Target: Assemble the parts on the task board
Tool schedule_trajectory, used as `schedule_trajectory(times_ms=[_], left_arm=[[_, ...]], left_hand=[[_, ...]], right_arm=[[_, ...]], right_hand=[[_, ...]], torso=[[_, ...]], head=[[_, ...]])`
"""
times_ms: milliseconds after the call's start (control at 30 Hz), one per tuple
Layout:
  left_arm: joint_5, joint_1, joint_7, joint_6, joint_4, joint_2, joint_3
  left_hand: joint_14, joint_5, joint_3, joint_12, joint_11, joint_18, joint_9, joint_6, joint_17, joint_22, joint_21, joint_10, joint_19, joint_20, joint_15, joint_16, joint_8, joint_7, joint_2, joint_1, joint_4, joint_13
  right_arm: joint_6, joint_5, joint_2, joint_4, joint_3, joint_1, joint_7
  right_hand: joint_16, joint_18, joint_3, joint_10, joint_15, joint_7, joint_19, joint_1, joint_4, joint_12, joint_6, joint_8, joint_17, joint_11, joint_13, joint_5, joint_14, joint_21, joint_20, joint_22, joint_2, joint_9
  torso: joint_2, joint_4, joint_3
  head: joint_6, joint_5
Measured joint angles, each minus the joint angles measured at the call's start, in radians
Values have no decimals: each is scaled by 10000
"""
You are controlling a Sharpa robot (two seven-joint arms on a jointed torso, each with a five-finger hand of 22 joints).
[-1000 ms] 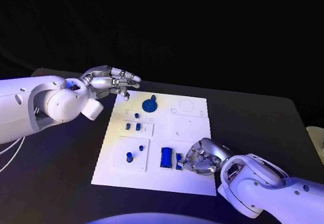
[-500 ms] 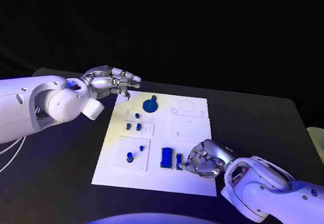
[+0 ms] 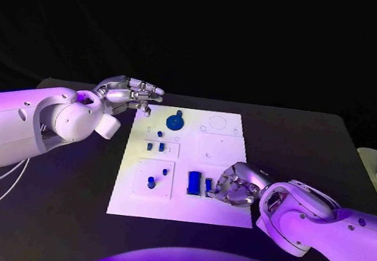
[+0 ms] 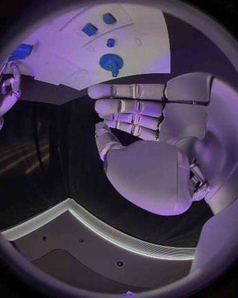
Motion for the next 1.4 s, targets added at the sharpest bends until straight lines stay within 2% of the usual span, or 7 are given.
schedule_trajectory(times_ms=[100,133,667,867,1000,1400], left_arm=[[0,0,-2,1,1,-1,0],[0,0,-3,2,2,-2,0],[0,1,-10,9,4,1,0],[0,1,-15,17,3,5,0],[0,1,-18,22,3,6,0],[0,0,-24,30,2,3,0]], left_hand=[[0,0,0,0,0,0,0,0,0,0,0,0,0,0,0,0,0,0,0,0,0,0],[0,0,0,0,0,0,1,0,0,-1,0,0,0,0,0,0,0,0,0,0,0,0],[0,0,0,0,0,0,1,0,1,-2,0,0,0,0,0,0,0,0,0,0,0,0],[0,0,0,0,0,0,1,0,1,-3,0,0,0,0,0,0,0,0,0,0,0,0],[0,0,0,0,0,1,1,0,1,-3,0,0,0,0,0,0,0,0,0,0,0,0],[0,0,17,37,0,0,-2,0,-6,6,26,0,0,0,0,0,0,0,0,0,-18,0]], right_arm=[[22,-23,42,-80,0,0,3],[27,-31,57,-108,0,0,3],[49,-184,372,-461,9,0,59],[70,-260,431,-515,2,-31,65],[71,-319,431,-540,-1,-37,55],[-19,-414,347,-466,3,-40,126]], right_hand=[[0,0,0,0,0,0,0,4,0,0,0,0,0,0,0,0,0,0,0,0,3,0],[0,0,0,0,0,0,0,69,0,0,0,0,0,0,0,0,0,0,0,0,69,0],[0,0,-61,0,0,0,0,287,-61,0,0,-1,-1,0,0,-97,0,0,0,7,57,-16],[0,1,-70,0,0,0,0,308,-71,0,0,-1,-1,0,0,-140,0,-1,0,7,42,-19],[0,0,-70,0,-23,0,0,410,-71,0,0,-1,-1,0,0,-193,23,39,0,6,144,-19],[0,0,-128,0,-37,0,0,449,-13,0,0,-27,-1,0,-1,-232,37,39,0,4,104,-27]], torso=[[0,-2,0],[1,-6,0],[2,-17,17],[2,-24,17],[1,-23,11],[-6,-16,5]], head=[[-7,12],[-8,15],[-13,22],[-22,16],[-23,10],[3,0]])
